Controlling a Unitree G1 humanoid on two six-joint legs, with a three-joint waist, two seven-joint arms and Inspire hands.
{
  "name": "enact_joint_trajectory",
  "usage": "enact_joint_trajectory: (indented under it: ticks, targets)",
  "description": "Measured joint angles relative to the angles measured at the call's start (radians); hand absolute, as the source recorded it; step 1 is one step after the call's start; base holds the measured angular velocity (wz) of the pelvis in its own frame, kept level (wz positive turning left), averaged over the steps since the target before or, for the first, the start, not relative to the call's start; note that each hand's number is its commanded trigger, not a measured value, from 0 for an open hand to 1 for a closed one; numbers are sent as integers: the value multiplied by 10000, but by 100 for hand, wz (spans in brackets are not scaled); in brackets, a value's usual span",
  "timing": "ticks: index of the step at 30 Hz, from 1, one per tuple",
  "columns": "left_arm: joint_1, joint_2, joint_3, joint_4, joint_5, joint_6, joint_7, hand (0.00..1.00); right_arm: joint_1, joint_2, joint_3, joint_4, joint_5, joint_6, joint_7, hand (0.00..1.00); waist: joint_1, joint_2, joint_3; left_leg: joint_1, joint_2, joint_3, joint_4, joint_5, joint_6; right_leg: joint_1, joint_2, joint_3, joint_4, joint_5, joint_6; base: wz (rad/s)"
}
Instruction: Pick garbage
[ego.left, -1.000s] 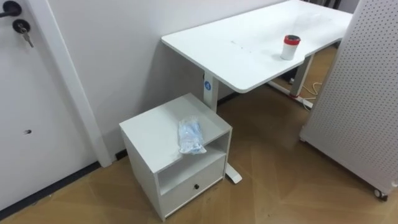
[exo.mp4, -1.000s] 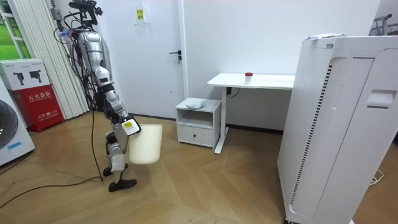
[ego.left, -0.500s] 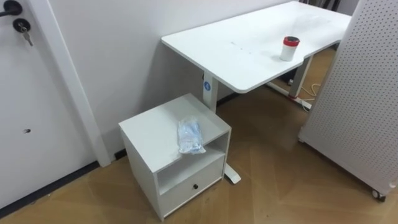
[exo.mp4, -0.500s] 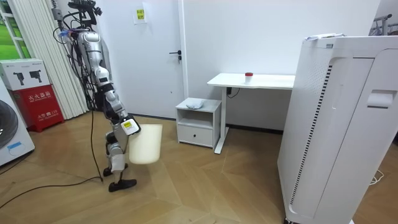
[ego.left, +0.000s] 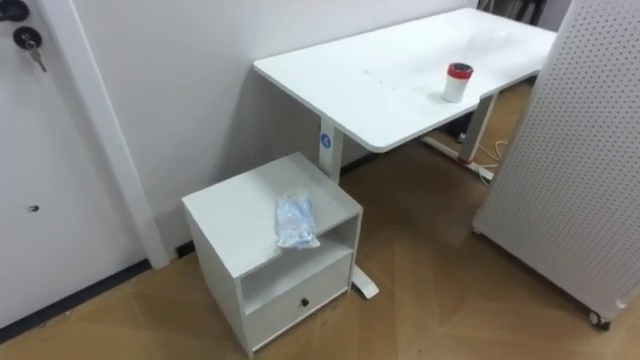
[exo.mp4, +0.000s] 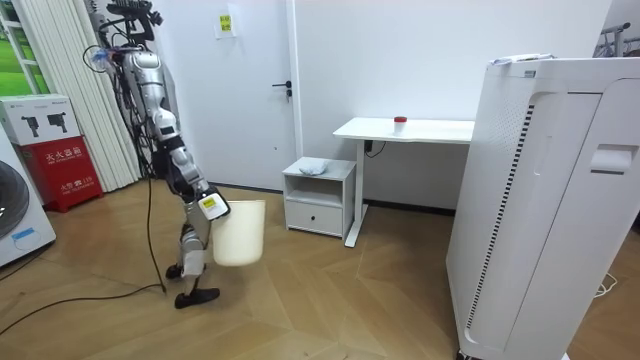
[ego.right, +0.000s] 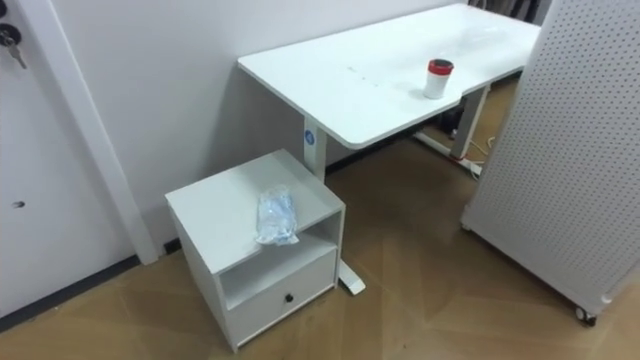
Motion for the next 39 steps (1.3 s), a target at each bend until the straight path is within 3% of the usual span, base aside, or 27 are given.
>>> enact_joint_trajectory:
  ticks: [1, 3, 5, 6, 7, 8, 9, 10, 11, 13, 15, 17, 18, 19, 20, 21, 22, 23, 25, 27, 28, 29, 30, 31, 33, 36, 39]
  targets:
    - [-84, -26, -155, -18, -10, -2, -2, 0, 14, -64, -11, 14, 174, 14, -69, 100, -142, 9, 7, -504, -384, -20, -387, -84, 128, -29, -42, 167, 104, -151, -48, 49]
    - [-58, -46, -214, -69, -9, -3, -1, 0, 86, -171, 3, 51, 357, 123, -114, 100, -20, -73, -45, -1165, -935, 86, -1571, 89, 46, 0, -237, 284, 166, -334, -47, 4]
    - [39, -46, -202, -79, -19, 0, 57, 0, 100, -285, 212, 11, 484, 194, -122, 100, 223, 32, 3, -1753, -1130, 129, -3236, 873, -14, -18, -328, 296, 275, -547, -26, -34]
    - [151, -42, -164, -77, -21, 1, 105, 0, 122, -281, 247, -62, 448, 237, -127, 100, 223, 51, -17, -2068, -1143, 127, -3988, 1549, -6, 166, -337, 348, 260, -763, 24, -17]
    - [268, -56, -163, -77, -21, -5, 115, 0, 283, -284, 227, -60, 408, 295, -148, 100, 179, 62, -8, -2146, -1147, 130, -4663, 2143, -6, 437, -384, 412, 219, -968, 157, -9]
    - [324, -63, -163, -76, -20, -10, 114, 0, 312, -284, 213, -78, 403, 309, -185, 100, 176, 51, -12, -2141, -1169, 134, -4883, 2457, 25, 563, -449, 450, 217, -1066, 260, -10]
    - [394, -103, -156, -78, -14, -25, 114, 0, 467, -294, 194, -114, 386, 322, -291, 100, 181, -34, -71, -2112, -1233, 315, -5040, 3179, 128, 770, -620, 579, 201, -1310, 432, -13]
    - [457, -178, -134, -119, -3, -81, 112, 0, 597, -332, 190, -175, 385, 332, -380, 100, 167, -130, -163, -2063, -1392, 575, -4934, 3704, 574, 896, -837, 682, 63, -1480, 632, -17]
    - [490, -219, -92, -153, 1, -154, 111, 0, 619, -340, 172, -202, 369, 332, -429, 100, 174, -232, -233, -2096, -1459, 713, -4756, 3705, 827, 938, -955, 759, 7, -1510, 687, -22]
    - [369, -232, -68, -206, -18, -442, 111, 0, 649, -362, 144, -345, 296, 276, -480, 100, 159, -322, -143, -2422, -1652, 1012, -3244, 2776, 1021, 1401, -1343, 735, -416, -1397, 1087, -21]
    - [314, -216, -29, -232, -35, -546, 120, 0, 722, -354, 133, -399, 242, 252, -633, 100, 161, -311, -94, -2686, -1573, 1275, -1763, 1929, 1249, 1795, -1584, 971, -325, -1330, 1207, -27]
    - [301, -218, -35, -200, -354, -559, 122, 0, 798, -362, 207, -476, 238, 256, -763, 100, 196, -336, -47, -2645, -1512, 1560, -774, 1304, 1347, 1864, -1799, 1076, 682, -1310, 1243, -28]
    - [262, -219, -110, -195, -448, -599, 128, 0, 945, -415, 175, -778, 248, 244, -825, 100, 162, -234, -177, -2179, -1613, 1646, -963, 672, 1365, 1423, -1981, 1040, 2207, -1182, 1483, 5]
    - [77, -168, -134, -238, -556, -668, 192, 0, 1014, -465, 91, -855, 269, 140, -889, 100, 102, -276, -154, -1742, -1821, 1780, -1176, 174, 1431, 790, -2312, 1009, 3944, -818, 1789, 12]
    - [-61, -146, -140, -247, -609, -670, 295, 0, 1012, -480, 75, -859, 270, 66, -923, 100, 113, -338, -154, -1574, -1959, 1848, -1239, 55, 1518, 480, -2478, 1000, 4713, -498, 1790, 14]
    - [-314, -146, -203, -247, -602, -680, 550, 0, 927, -554, 78, -821, 279, -41, -1027, 100, 199, -357, -155, -1258, -2125, 1902, -1354, -86, 1626, -54, -2738, 947, 5967, 571, 1722, 7]
    - [-529, -123, -222, -251, -594, -720, 769, 0, 842, -566, 86, -783, 312, -135, -1082, 100, 198, -275, -150, -866, -2193, 1776, -1628, -162, 1660, -431, -2784, 876, 6681, 1761, 1632, 5]
    - [-715, -93, -236, -304, -598, -735, 896, 0, 797, -562, 100, -812, 324, -213, -1086, 100, 193, -240, -155, -735, -2196, 1671, -1782, -175, 1669, -661, -2779, 811, 6966, 1949, 1514, 0]
    - [-1070, 26, -380, -615, -618, -840, 1374, 0, 451, -507, 199, -1090, 342, -345, -1054, 100, 180, -86, -70, -381, -1957, 1437, -2294, -149, 1625, -2072, -2541, 493, 7544, 600, 1283, 0]
    - [-1136, 22, -418, -1239, -709, -1002, 1581, 0, 272, -486, 368, -1266, 383, -454, -1069, 100, 190, 76, -80, -134, -1696, 1293, -2647, -110, 1544, -3031, -2180, 149, 6645, -150, 1216, 8]
    - [-1171, -2, -426, -1672, -701, -1141, 1761, 0, 171, -438, 477, -1237, 418, -485, -1068, 100, 154, 45, -26, 66, -1593, 1187, -2888, -66, 1472, -3323, -1930, 51, 5409, -256, 1228, 17]
    - [-1223, -16, -465, -1815, -704, -1226, 1848, 0, 168, -404, 560, -1219, 460, -513, -1063, 100, 149, 34, 13, 177, -1537, 1190, -3005, -48, 1440, -3385, -1832, 9, 4590, -249, 1220, 37]
    - [-1336, -13, -702, -1920, -702, -1430, 2021, 0, 165, -338, 773, -1176, 604, -584, -1061, 100, 116, -76, -7, 399, -1485, 1189, -3224, -47, 1356, -3321, -1754, -140, 2782, -27, 1209, 48]
    - [-1361, -87, -813, -2170, -604, -1494, 2095, 0, 159, -275, 881, -1171, 663, -668, -1085, 100, 28, -100, -36, 530, -1431, 1023, -3286, -96, 1238, -3216, -1612, -168, 1674, 1094, 1139, 56]
    - [-1307, -233, -835, -2673, -563, -1719, 2277, 0, 162, -243, 944, -1085, 656, -748, -1072, 100, -27, -29, -158, 713, -1178, 819, -3468, -107, 1065, -2724, -1244, -414, 792, 1404, 993, 26]
    - [-1331, -181, -882, -3336, -480, -1943, 2800, 0, 42, -280, 1125, -986, 647, -1020, -879, 100, -65, 123, -64, 870, -1040, 702, -3789, -37, 926, -2375, -1024, -631, 283, 1529, 930, 5]
    - [-1264, -105, -1022, -4241, -254, -2275, 3560, 0, -103, -291, 1273, -724, 657, -1026, -823, 100, -56, 246, -57, 1133, -1017, 725, -4324, 34, 821, -2281, -926, -620, 14, 1528, 930, -8]
